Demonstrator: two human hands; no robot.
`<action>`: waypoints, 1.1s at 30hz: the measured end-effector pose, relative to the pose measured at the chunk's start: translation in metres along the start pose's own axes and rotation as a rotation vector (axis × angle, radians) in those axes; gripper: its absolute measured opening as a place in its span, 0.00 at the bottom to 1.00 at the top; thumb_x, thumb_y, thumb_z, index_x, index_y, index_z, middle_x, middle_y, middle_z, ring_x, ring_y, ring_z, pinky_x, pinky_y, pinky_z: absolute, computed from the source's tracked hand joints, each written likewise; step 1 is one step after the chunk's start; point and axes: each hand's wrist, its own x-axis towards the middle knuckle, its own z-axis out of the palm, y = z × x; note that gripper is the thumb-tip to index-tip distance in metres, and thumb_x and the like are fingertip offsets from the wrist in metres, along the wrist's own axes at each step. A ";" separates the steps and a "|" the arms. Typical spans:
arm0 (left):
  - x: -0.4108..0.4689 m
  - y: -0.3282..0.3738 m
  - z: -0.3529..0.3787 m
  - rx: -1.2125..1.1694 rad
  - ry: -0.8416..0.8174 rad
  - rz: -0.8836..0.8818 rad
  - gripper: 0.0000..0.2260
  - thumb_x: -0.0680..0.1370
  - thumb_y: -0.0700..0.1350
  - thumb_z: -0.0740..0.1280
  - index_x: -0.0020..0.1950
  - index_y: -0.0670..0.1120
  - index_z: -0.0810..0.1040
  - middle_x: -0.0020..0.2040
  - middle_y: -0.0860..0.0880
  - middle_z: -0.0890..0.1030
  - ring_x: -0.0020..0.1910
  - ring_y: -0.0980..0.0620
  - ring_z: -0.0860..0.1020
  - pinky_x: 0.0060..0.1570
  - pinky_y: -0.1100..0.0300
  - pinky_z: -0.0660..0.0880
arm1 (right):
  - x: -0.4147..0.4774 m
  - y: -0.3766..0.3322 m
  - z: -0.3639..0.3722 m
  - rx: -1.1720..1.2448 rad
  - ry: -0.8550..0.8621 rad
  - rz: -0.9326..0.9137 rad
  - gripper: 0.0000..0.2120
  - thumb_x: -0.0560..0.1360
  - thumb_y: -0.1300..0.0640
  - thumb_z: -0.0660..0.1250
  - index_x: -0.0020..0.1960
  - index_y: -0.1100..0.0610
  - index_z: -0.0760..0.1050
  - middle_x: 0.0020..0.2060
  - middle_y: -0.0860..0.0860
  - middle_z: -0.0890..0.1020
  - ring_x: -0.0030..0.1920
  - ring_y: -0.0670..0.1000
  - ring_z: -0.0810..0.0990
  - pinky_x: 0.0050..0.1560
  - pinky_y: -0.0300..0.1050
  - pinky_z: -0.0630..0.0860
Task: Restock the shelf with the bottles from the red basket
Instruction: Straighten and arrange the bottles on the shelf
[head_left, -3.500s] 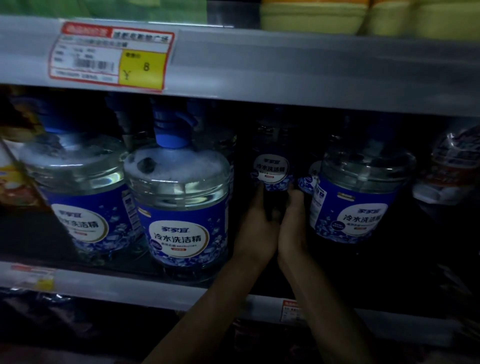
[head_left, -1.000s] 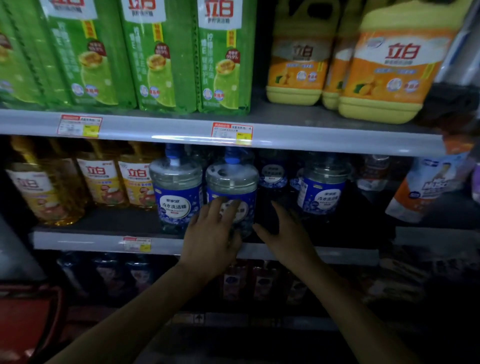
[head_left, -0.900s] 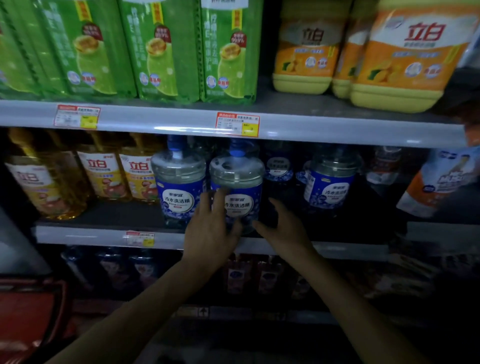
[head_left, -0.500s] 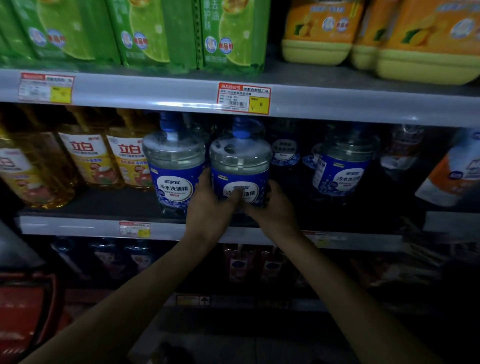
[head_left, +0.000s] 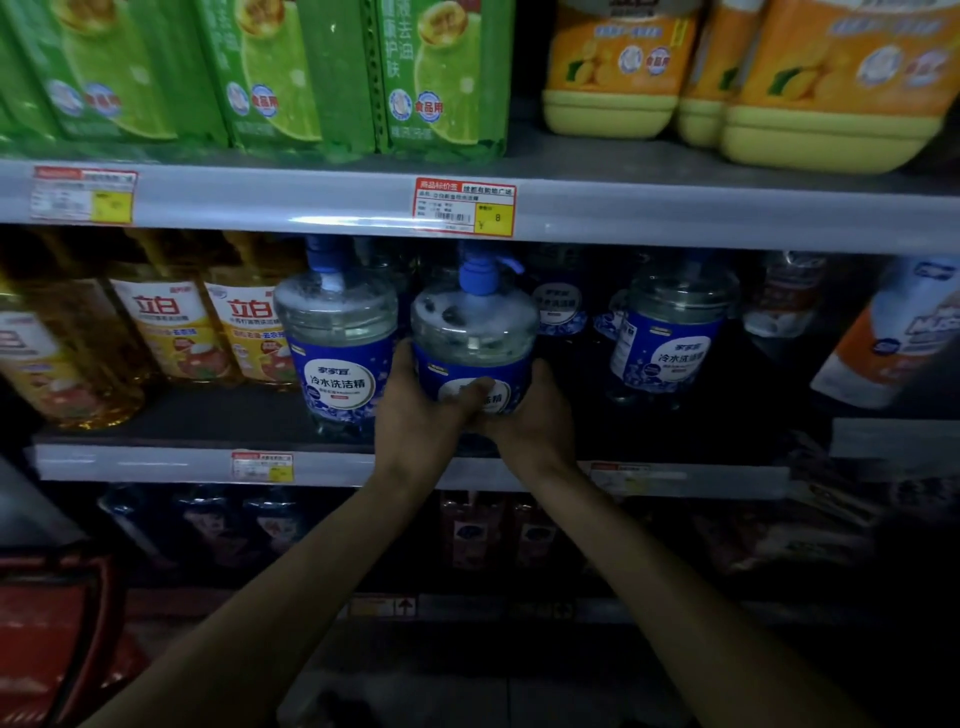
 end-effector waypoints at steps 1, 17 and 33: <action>-0.004 0.002 0.002 -0.001 -0.001 0.016 0.31 0.70 0.44 0.81 0.70 0.47 0.73 0.62 0.52 0.83 0.58 0.56 0.83 0.55 0.51 0.83 | -0.003 0.001 -0.001 0.019 0.020 -0.005 0.39 0.62 0.54 0.84 0.69 0.54 0.70 0.61 0.48 0.80 0.58 0.48 0.81 0.51 0.38 0.78; -0.035 0.019 0.083 -0.067 -0.132 0.083 0.33 0.69 0.43 0.82 0.71 0.50 0.71 0.62 0.61 0.80 0.60 0.67 0.79 0.60 0.62 0.79 | -0.011 0.038 -0.085 -0.002 0.227 -0.084 0.32 0.68 0.62 0.80 0.68 0.50 0.71 0.60 0.47 0.81 0.59 0.46 0.80 0.58 0.44 0.79; -0.011 -0.003 0.079 -0.004 -0.157 -0.113 0.21 0.78 0.42 0.74 0.70 0.47 0.76 0.59 0.52 0.84 0.58 0.54 0.82 0.59 0.50 0.81 | 0.008 0.036 -0.087 0.037 0.180 0.128 0.32 0.69 0.58 0.80 0.71 0.51 0.73 0.61 0.45 0.80 0.60 0.47 0.78 0.61 0.44 0.76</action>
